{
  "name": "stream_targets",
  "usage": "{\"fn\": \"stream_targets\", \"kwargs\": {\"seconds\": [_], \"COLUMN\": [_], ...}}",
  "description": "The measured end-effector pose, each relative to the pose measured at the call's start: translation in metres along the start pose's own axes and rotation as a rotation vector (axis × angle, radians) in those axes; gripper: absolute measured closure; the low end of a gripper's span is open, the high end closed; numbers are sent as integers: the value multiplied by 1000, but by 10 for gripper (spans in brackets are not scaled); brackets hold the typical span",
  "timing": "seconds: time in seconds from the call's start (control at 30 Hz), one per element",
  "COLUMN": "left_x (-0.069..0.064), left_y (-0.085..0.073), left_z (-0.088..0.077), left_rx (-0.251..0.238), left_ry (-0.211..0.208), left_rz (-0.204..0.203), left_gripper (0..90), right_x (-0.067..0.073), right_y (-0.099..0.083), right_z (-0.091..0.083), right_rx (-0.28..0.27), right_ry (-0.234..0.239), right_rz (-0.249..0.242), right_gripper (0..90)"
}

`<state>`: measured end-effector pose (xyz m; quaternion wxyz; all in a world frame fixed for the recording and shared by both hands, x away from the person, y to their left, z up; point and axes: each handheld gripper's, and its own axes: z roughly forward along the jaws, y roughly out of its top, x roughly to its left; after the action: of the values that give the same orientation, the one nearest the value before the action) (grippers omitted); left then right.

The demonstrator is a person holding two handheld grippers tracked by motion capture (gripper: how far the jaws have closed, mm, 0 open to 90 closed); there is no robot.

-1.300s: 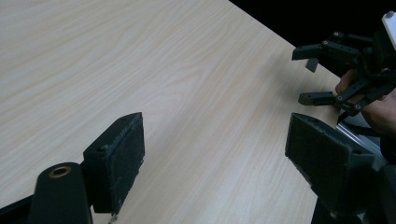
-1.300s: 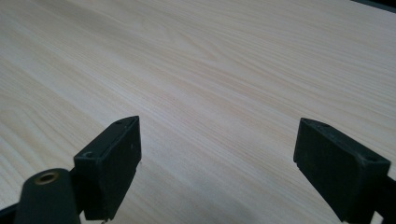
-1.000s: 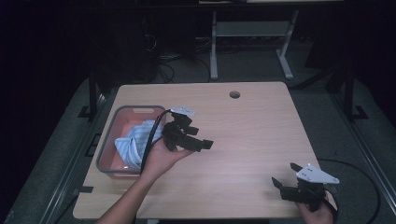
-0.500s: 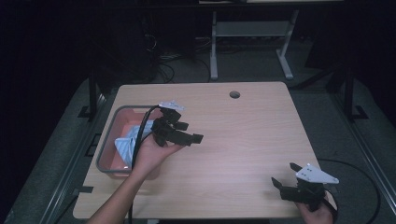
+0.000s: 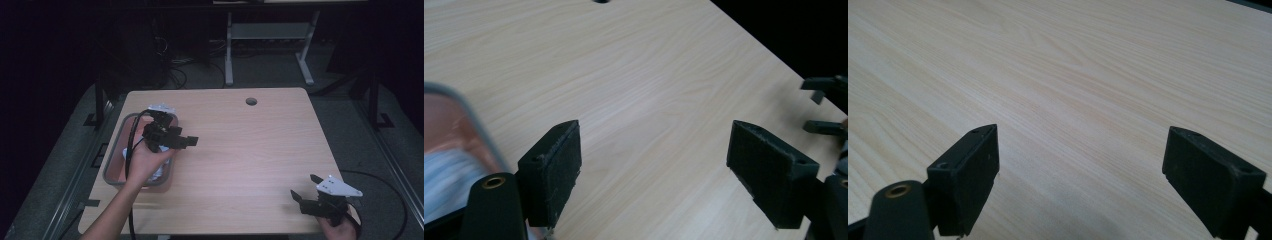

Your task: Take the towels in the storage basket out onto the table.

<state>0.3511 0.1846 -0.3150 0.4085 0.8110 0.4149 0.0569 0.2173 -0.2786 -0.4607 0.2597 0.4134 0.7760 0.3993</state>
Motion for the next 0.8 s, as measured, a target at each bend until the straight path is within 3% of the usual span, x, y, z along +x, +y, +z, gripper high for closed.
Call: {"fn": "stream_targets", "kwargs": {"seconds": [0.13,0.43,0.8], "left_x": [16,41,59], "left_y": [-8,-21,-35], "left_z": [-9,-23,-34], "left_rx": [3,2,18], "left_ry": [51,121,208], "left_rz": [-31,-95,-142], "left_gripper": [213,216,211], "right_x": [0,0,1], "right_y": [0,0,1], "right_z": [0,0,0], "right_rx": [1,3,4], "right_ry": [0,-2,-1], "right_rz": [-3,-3,3], "right_gripper": [146,146,146]}}
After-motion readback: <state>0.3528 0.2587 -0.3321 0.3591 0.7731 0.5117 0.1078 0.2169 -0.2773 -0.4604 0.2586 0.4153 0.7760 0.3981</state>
